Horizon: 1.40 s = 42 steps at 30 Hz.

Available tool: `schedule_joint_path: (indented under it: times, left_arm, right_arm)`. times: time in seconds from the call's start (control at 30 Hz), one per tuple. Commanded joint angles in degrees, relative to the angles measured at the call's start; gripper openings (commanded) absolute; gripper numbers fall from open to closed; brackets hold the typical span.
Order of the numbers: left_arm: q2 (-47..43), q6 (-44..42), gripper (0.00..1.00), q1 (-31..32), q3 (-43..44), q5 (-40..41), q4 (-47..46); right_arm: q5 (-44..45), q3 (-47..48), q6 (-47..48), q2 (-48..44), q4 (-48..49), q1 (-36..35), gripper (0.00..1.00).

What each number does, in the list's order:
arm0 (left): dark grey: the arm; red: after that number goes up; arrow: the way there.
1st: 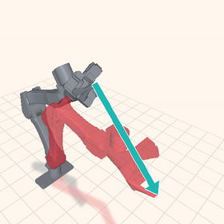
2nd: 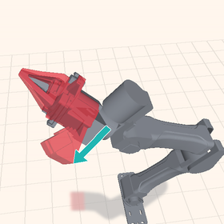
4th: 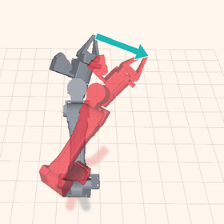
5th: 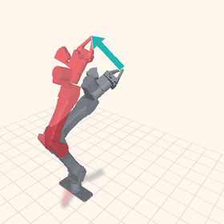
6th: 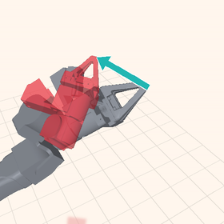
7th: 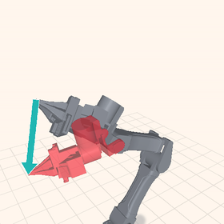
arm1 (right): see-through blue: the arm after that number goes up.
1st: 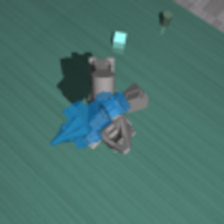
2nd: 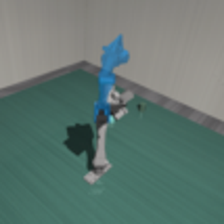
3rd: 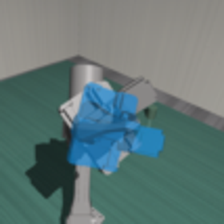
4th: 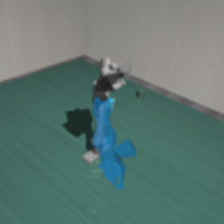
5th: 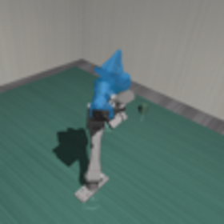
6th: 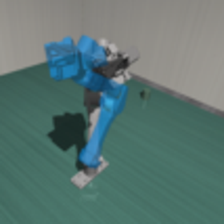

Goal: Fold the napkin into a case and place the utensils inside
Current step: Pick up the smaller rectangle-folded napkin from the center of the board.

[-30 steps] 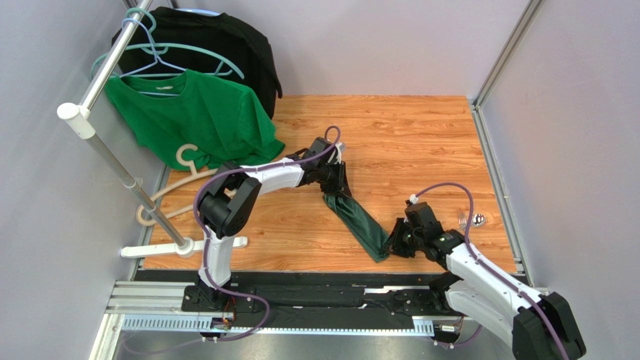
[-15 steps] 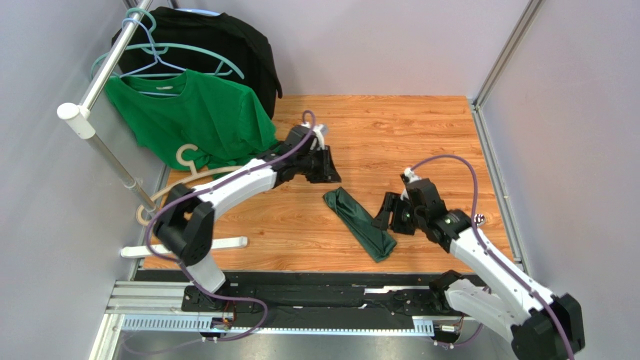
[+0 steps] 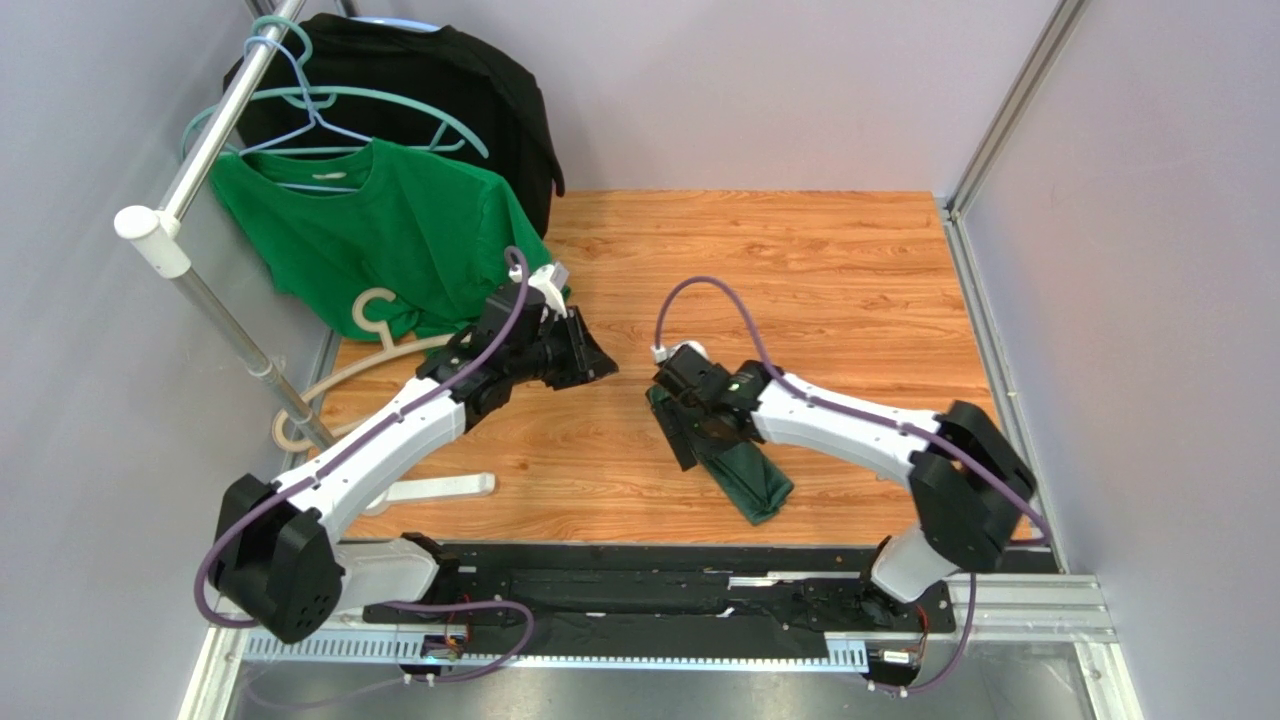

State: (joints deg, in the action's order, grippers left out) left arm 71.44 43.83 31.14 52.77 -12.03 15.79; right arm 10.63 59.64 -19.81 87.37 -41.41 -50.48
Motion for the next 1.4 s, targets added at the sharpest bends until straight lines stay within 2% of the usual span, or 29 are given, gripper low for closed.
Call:
schedule_joint_path:
  times: [0.0, 0.3, 0.63, 1.03, 1.07, 1.1, 1.23, 1.37]
  left_arm:
    - [-4.37, 0.99, 0.27, -0.46, -2.05, -2.03, -1.02]
    - [-6.84, 2.3, 0.27, -0.64, -4.7, -5.46, -4.27]
    - [-7.98, 2.31, 0.27, -0.64, -5.49, -6.77, -5.07]
    - [-9.12, 1.61, 0.27, -1.69, -6.37, -7.04, -4.46]
    - [-9.12, 1.61, 0.27, -1.78, -6.37, -7.13, -4.28]
    - [-9.21, 1.52, 0.27, -1.87, -6.37, -7.21, -4.1]
    - [-10.35, 0.99, 0.27, -2.3, -6.28, -6.69, -2.44]
    - [-11.41, 0.2, 0.27, -3.1, -5.84, -5.99, -0.33]
  right_arm:
    - [7.91, 5.92, 5.39, 5.86, -3.5, -1.99, 0.69]
    - [6.94, 9.35, 6.89, 12.99, -3.42, -3.75, 0.55]
    - [9.58, 9.18, 7.25, 18.62, -1.57, -4.01, 0.45]
    - [10.29, 8.21, 5.22, 21.26, -0.16, -4.19, 0.13]
    - [10.46, 8.65, 4.61, 21.26, -0.34, -4.1, 0.06]
    - [10.11, 10.05, 4.52, 21.09, -1.04, -4.19, 0.04]
    - [4.59, 14.53, 3.82, 18.2, -2.01, -4.28, 0.0]
    - [-7.34, 20.33, 2.06, 16.26, -2.45, -2.79, 0.0]
